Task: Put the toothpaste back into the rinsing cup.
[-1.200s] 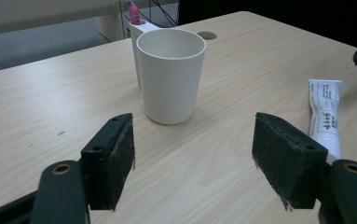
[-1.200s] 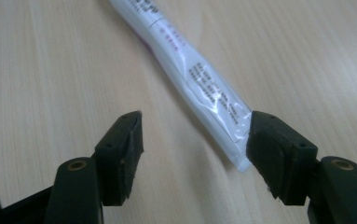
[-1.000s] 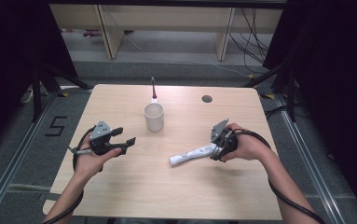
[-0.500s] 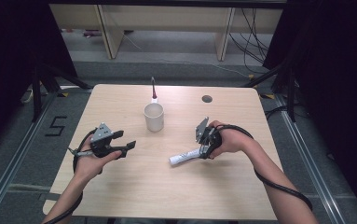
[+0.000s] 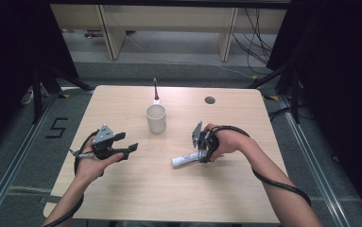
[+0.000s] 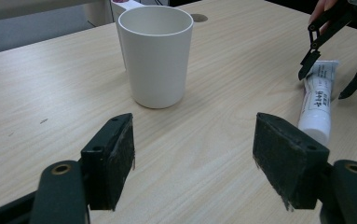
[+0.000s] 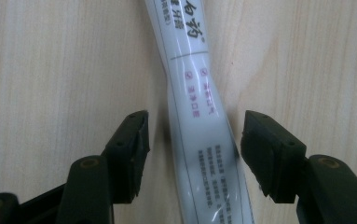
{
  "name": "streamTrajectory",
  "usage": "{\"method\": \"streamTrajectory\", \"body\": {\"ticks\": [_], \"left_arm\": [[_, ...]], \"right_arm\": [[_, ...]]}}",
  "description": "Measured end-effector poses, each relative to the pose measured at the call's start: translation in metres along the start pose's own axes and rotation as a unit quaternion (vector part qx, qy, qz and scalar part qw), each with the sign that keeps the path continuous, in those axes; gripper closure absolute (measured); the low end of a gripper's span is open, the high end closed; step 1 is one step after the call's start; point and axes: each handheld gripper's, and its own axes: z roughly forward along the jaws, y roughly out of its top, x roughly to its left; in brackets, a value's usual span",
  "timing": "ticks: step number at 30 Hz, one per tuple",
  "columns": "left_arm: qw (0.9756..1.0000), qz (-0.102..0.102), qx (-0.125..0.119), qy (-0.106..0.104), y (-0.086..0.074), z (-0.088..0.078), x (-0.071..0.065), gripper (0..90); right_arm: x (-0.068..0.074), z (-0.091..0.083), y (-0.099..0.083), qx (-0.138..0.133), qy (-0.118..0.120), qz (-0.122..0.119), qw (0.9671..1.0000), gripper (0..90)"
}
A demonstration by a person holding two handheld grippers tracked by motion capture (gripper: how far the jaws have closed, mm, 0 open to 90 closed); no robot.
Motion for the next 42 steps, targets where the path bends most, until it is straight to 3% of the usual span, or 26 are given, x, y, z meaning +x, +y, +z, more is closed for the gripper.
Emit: {"method": "streamTrajectory", "body": {"ticks": [1, 2, 3, 6, 7, 10, 16, 17, 18, 22, 23, 24, 27, 28, 30, 32, 33, 37, 42], "left_arm": [[1.0, 0.0, 0.0, 0.0, 0.0, 0.0, 0.0, 29.3], [1.0, -0.002, -0.001, -0.001, 0.0, 0.0, 0.0, 29.3], [1.0, 0.0, 0.002, 0.0, -0.001, 0.0, 0.001, 29.3], [1.0, -0.001, 0.002, 0.0, -0.001, 0.0, 0.001, 29.3], [1.0, -0.001, 0.002, 0.0, -0.001, 0.0, 0.001, 29.2], [1.0, -0.003, 0.002, 0.001, -0.002, 0.0, 0.001, 29.1], [1.0, -0.002, 0.002, 0.0, -0.001, 0.0, 0.001, 29.1], [1.0, -0.002, 0.002, 0.0, -0.001, 0.0, 0.001, 29.2], [1.0, -0.001, 0.002, -0.001, -0.001, 0.0, 0.001, 29.1], [1.0, 0.001, 0.004, -0.001, -0.002, 0.0, 0.001, 29.1], [1.0, -0.001, 0.004, 0.0, -0.002, 0.0, 0.001, 29.1], [1.0, -0.003, 0.003, 0.001, -0.002, 0.0, 0.001, 29.1], [1.0, -0.005, 0.0, -0.002, -0.003, 0.001, 0.002, 29.1], [1.0, -0.004, 0.0, -0.003, -0.003, 0.001, 0.002, 29.1], [1.0, -0.002, 0.002, -0.002, -0.002, 0.001, 0.001, 29.1], [1.0, -0.003, 0.003, -0.002, -0.002, 0.001, 0.001, 29.1], [1.0, -0.003, 0.002, -0.002, -0.002, 0.001, 0.0, 29.1], [1.0, -0.002, 0.003, -0.002, -0.002, 0.001, 0.001, 29.1], [1.0, -0.002, 0.004, -0.002, -0.003, 0.0, 0.001, 29.1]], "right_arm": [[0.0, 0.0, 0.001, 0.006, 0.002, 0.001, 1.0, 42.6], [-0.001, 0.002, 0.003, 0.003, 0.003, -0.012, 0.9999, 43.0], [0.001, 0.001, 0.004, 0.018, 0.007, 0.003, 0.9998, 43.2], [-0.004, 0.005, 0.006, 0.015, 0.007, -0.031, 0.9994, 44.9], [0.0, 0.003, 0.006, 0.035, 0.013, 0.005, 0.9993, 45.8], [-0.002, 0.005, 0.007, 0.035, 0.015, -0.013, 0.9992, 47.9], [-0.002, 0.004, 0.015, 0.059, 0.016, -0.015, 0.998, 51.7], [-0.005, 0.005, 0.015, 0.061, 0.019, -0.028, 0.9976, 52.0], [-0.003, 0.006, 0.017, 0.065, 0.021, -0.017, 0.9975, 52.1], [-0.004, 0.009, 0.02, 0.068, 0.033, -0.021, 0.9969, 52.8], [-0.005, 0.008, 0.02, 0.075, 0.022, -0.033, 0.9964, 53.0], [-0.003, 0.008, 0.021, 0.078, 0.027, -0.018, 0.9965, 53.1], [-0.006, 0.01, 0.022, 0.079, 0.032, -0.032, 0.9959, 53.7], [-0.005, 0.009, 0.022, 0.081, 0.03, -0.023, 0.996, 53.9], [-0.006, 0.01, 0.022, 0.078, 0.031, -0.031, 0.996, 54.8], [-0.005, 0.01, 0.023, 0.077, 0.032, -0.022, 0.9963, 56.1], [-0.008, 0.01, 0.022, 0.078, 0.036, -0.034, 0.9957, 56.9], [-0.007, 0.01, 0.023, 0.084, 0.043, -0.022, 0.9953, 57.8], [-0.007, 0.009, 0.023, 0.087, 0.04, -0.026, 0.995, 59.1]]}}
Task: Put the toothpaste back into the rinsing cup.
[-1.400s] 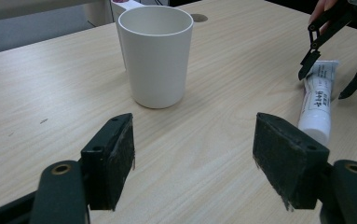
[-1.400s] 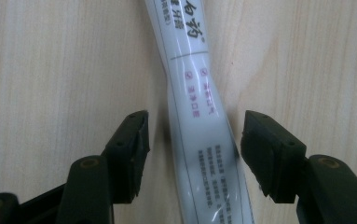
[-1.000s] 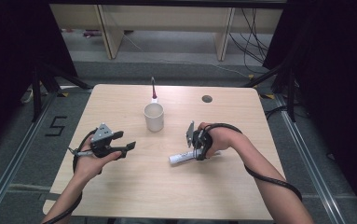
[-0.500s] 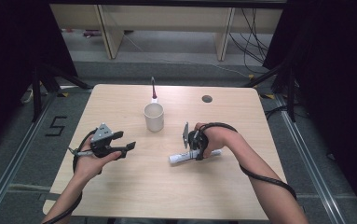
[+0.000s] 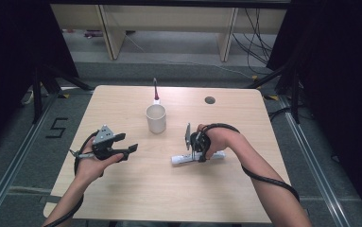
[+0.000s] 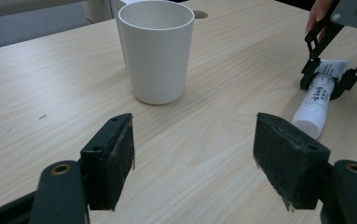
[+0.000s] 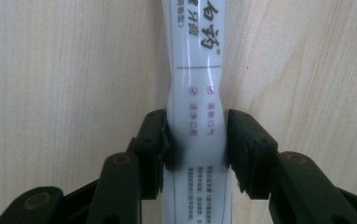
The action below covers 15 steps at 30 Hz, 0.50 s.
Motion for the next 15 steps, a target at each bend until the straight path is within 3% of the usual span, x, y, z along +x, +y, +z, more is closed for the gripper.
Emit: {"method": "streamTrajectory", "body": {"ticks": [2, 4, 6, 8, 11, 13, 15], "left_arm": [[1.0, -0.001, 0.0, 0.0, -0.0005, 0.0001, 0.0, 29.1], [1.0, -0.001, 0.001, -0.001, -0.0009, 0.0002, -0.0003, 29.1], [1.0, 0.0, 0.001, -0.001, -0.0013, 0.0006, -0.0008, 29.1], [1.0, 0.0, 0.0, -0.004, -0.0018, 0.0012, -0.0011, 29.1], [1.0, -0.001, 0.001, -0.005, -0.0022, 0.0015, -0.0013, 29.1], [1.0, -0.002, 0.0, -0.005, -0.0024, 0.0017, -0.0013, 29.1], [1.0, -0.004, 0.0, -0.005, -0.0026, 0.0018, -0.0015, 29.1]], "right_arm": [[0.0012, -0.0002, 0.0009, 0.005, 0.004, 0.007, 1.0, 60.3], [0.0028, 0.0024, 0.0006, -0.015, 0.012, 0.02, 0.9996, 61.4], [0.0033, 0.0029, 0.0007, -0.018, 0.011, 0.022, 0.9995, 62.7], [0.0011, 0.0035, 0.0001, -0.016, 0.003, 0.002, 0.9999, 63.5], [0.0024, 0.0026, 0.001, -0.011, 0.006, 0.011, 0.9999, 63.3], [0.0017, -0.0017, 0.0032, 0.022, -0.003, 0.003, 0.9997, 62.8], [0.0018, -0.0006, 0.003, 0.014, -0.001, 0.011, 0.9998, 62.3]]}}
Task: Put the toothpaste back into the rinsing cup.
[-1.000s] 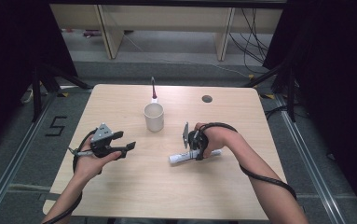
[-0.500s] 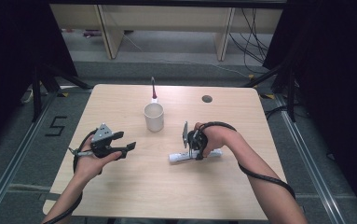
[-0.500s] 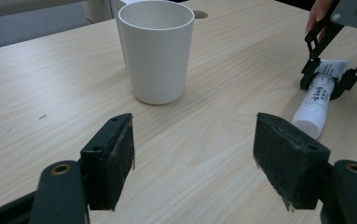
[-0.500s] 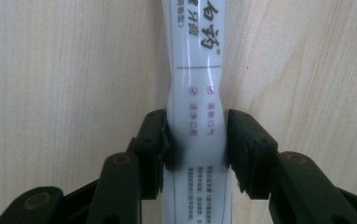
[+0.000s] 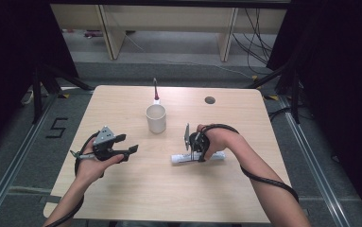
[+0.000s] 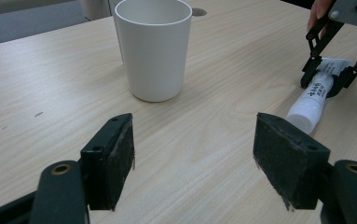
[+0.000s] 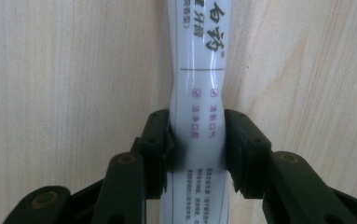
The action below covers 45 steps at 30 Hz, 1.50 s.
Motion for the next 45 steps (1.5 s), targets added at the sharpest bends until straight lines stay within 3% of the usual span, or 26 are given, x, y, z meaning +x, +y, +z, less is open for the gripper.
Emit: {"method": "streamTrajectory", "body": {"ticks": [1, 3, 5, 7, 8, 11, 13, 14, 16, 17, 19, 23, 24, 25, 26, 28, 29, 31, 32, 35, 36, 37, 40, 42, 43, 45], "left_arm": [[1.0, 0.001, 0.002, 0.001, 0.0, 0.0, 0.0, 29.1], [1.0, 0.004, 0.004, 0.002, 0.0, 0.0, -0.001, 29.1], [1.0, 0.003, 0.002, -0.001, -0.001, 0.001, -0.001, 29.1], [1.0, 0.006, 0.008, 0.0, -0.001, 0.001, -0.002, 29.1], [1.0, 0.006, 0.007, -0.001, -0.001, 0.002, -0.002, 29.1], [0.9999, 0.007, 0.009, -0.007, -0.001, 0.003, -0.004, 29.1], [0.9999, 0.011, 0.011, -0.006, -0.002, 0.004, -0.005, 29.2], [0.9999, 0.009, 0.011, -0.009, -0.002, 0.005, -0.005, 29.2], [0.9998, 0.011, 0.011, -0.011, -0.003, 0.006, -0.006, 29.2], [0.9998, 0.013, 0.014, -0.008, -0.003, 0.005, -0.007, 29.2], [0.9997, 0.015, 0.014, -0.011, -0.002, 0.006, -0.008, 29.2], [0.9997, 0.021, 0.009, -0.013, -0.001, 0.006, -0.009, 29.6], [0.9996, 0.023, 0.006, -0.016, -0.001, 0.007, -0.01, 30.5], [0.9995, 0.024, 0.003, -0.021, -0.001, 0.007, -0.011, 31.1], [0.9993, 0.029, -0.002, -0.026, -0.001, 0.008, -0.011, 31.2], [0.9991, 0.031, -0.004, -0.027, -0.001, 0.008, -0.013, 31.6], [0.9989, 0.035, -0.007, -0.03, 0.0, 0.008, -0.014, 31.9], [0.9985, 0.038, -0.009, -0.038, 0.0, 0.009, -0.017, 32.0], [0.9982, 0.038, -0.01, -0.045, 0.001, 0.009, -0.019, 32.0], [0.9959, 0.054, -0.012, -0.071, 0.004, 0.011, -0.027, 33.3], [0.9941, 0.07, -0.014, -0.082, 0.005, 0.012, -0.032, 35.1], [0.9927, 0.078, -0.017, -0.09, 0.007, 0.013, -0.036, 36.5], [0.9888, 0.1, -0.014, -0.11, 0.012, 0.017, -0.048, 37.7], [0.9869, 0.104, -0.012, -0.123, 0.015, 0.021, -0.054, 39.0], [0.9857, 0.11, -0.01, -0.128, 0.016, 0.023, -0.057, 40.4], [0.984, 0.113, -0.006, -0.138, 0.018, 0.028, -0.062, 41.7]], "right_arm": [[-0.002, 0.003, -0.002, -0.02, 0.001, -0.009, 0.9998, 62.3], [0.0, 0.004, -0.003, -0.032, 0.007, 0.019, 0.9993, 62.9], [-0.002, 0.004, -0.003, -0.034, 0.008, 0.011, 0.9993, 63.7], [-0.001, 0.003, -0.002, -0.025, 0.01, 0.02, 0.9994, 65.1], [-0.003, 0.003, -0.002, -0.02, 0.008, 0.004, 0.9998, 65.9], [-0.001, 0.002, 0.0, -0.016, 0.008, 0.013, 0.9998, 68.5], [-0.001, 0.001, 0.0, -0.023, 0.003, 0.006, 0.9997, 71.3], [0.001, -0.001, 0.0, -0.019, 0.005, 0.019, 0.9996, 72.5], [-0.001, -0.004, -0.001, -0.006, -0.003, 0.005, 1.0, 73.4], [0.0, 0.001, -0.003, -0.036, 0.008, 0.017, 0.9992, 73.9], [0.001, -0.005, -0.002, -0.011, 0.001, 0.019, 0.9998, 74.6], [0.001, -0.005, -0.003, -0.017, 0.004, 0.015, 0.9997, 75.4], [0.002, -0.005, -0.004, -0.025, 0.007, 0.019, 0.9995, 75.5], [0.004, -0.009, -0.002, -0.009, -0.001, 0.023, 0.9997, 75.6], [0.003, -0.01, -0.003, -0.017, 0.001, 0.015, 0.9997, 75.7], [0.005, -0.013, -0.003, -0.011, 0.006, 0.027, 0.9996, 75.7], [0.004, -0.014, -0.004, -0.016, 0.003, 0.014, 0.9998, 75.8], [0.007, -0.019, -0.004, -0.002, 0.011, 0.023, 0.9997, 75.8], [0.006, -0.019, -0.005, -0.014, 0.003, 0.012, 0.9998, 75.8], [0.009, -0.022, -0.005, -0.02, 0.014, 0.019, 0.9995, 75.9], [0.01, -0.026, -0.004, 0.0, 0.009, 0.019, 0.9998, 75.9], [0.012, -0.023, -0.005, -0.023, 0.016, 0.018, 0.9994, 75.9], [0.014, -0.024, -0.003, -0.026, 0.019, 0.011, 0.9994, 75.9], [0.018, -0.027, 0.0, -0.019, 0.022, 0.018, 0.9994, 75.9], [0.017, -0.03, 0.001, -0.001, 0.014, 0.002, 0.9999, 76.0], [0.02, -0.029, 0.002, -0.021, 0.021, 0.013, 0.9995, 75.9]]}}
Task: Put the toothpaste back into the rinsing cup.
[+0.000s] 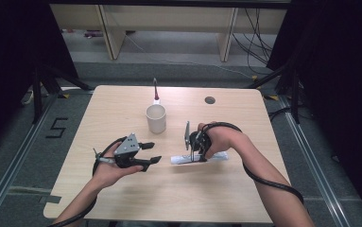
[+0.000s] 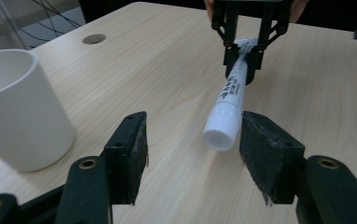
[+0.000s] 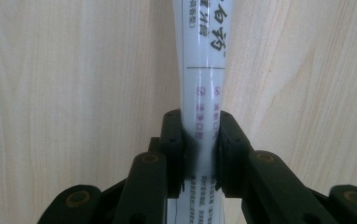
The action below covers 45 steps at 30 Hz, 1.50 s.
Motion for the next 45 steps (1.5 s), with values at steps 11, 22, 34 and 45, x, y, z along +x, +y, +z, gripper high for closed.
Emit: {"method": "streamTrajectory", "body": {"ticks": [11, 22, 34, 45], "left_arm": [[0.9976, 0.045, 0.012, -0.052, 0.01, 0.038, -0.016, 41.9], [0.9948, 0.071, 0.032, -0.066, 0.016, 0.057, -0.021, 42.7], [0.9905, 0.097, 0.059, -0.077, 0.015, 0.07, -0.022, 43.5], [0.9891, 0.11, 0.062, -0.076, 0.015, 0.075, -0.025, 49.4]], "right_arm": [[0.007, -0.009, 0.012, 0.014, 0.006, -0.009, 0.9998, 76.0], [0.009, -0.013, 0.015, 0.003, 0.01, -0.019, 0.9998, 76.3], [0.011, -0.015, 0.022, -0.003, 0.011, -0.027, 0.9996, 76.7], [0.01, -0.019, 0.027, -0.003, 0.002, -0.046, 0.9989, 76.7]]}}
